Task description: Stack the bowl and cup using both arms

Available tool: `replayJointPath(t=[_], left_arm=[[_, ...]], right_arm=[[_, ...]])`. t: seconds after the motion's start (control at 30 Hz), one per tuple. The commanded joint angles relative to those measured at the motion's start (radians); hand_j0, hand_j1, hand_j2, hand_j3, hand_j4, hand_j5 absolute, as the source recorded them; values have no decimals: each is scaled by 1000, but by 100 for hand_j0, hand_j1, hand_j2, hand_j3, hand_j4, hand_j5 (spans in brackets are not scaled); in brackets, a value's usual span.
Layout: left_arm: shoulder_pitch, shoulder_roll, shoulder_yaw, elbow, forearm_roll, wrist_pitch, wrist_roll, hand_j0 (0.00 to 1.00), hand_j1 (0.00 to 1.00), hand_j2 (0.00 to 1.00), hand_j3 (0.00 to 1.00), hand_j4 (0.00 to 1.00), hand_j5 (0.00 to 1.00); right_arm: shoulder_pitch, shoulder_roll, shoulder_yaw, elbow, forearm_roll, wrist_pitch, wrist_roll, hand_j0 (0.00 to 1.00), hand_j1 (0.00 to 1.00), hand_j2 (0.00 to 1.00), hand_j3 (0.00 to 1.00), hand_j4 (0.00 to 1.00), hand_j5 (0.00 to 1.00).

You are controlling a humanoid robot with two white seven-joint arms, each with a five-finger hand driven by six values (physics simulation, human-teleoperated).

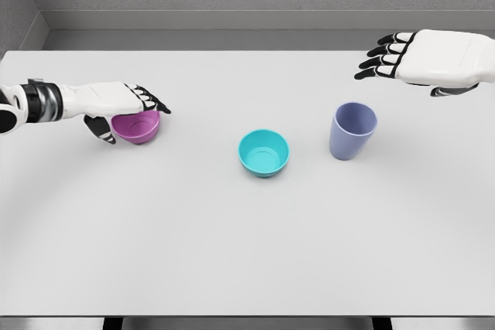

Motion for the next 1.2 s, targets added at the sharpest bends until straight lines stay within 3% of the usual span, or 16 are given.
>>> replayJointPath(t=[0.0, 1.17], left_arm=[[0, -2, 0, 1, 5, 2, 0, 100, 100, 100, 100, 100, 100], [-8, -32, -12, 57, -31, 2, 0, 100, 100, 100, 100, 100, 100]], right_arm=[[-2, -1, -1, 0, -3, 2, 0, 100, 100, 100, 100, 100, 100], [-2, -1, -4, 0, -3, 2, 0, 100, 100, 100, 100, 100, 100]])
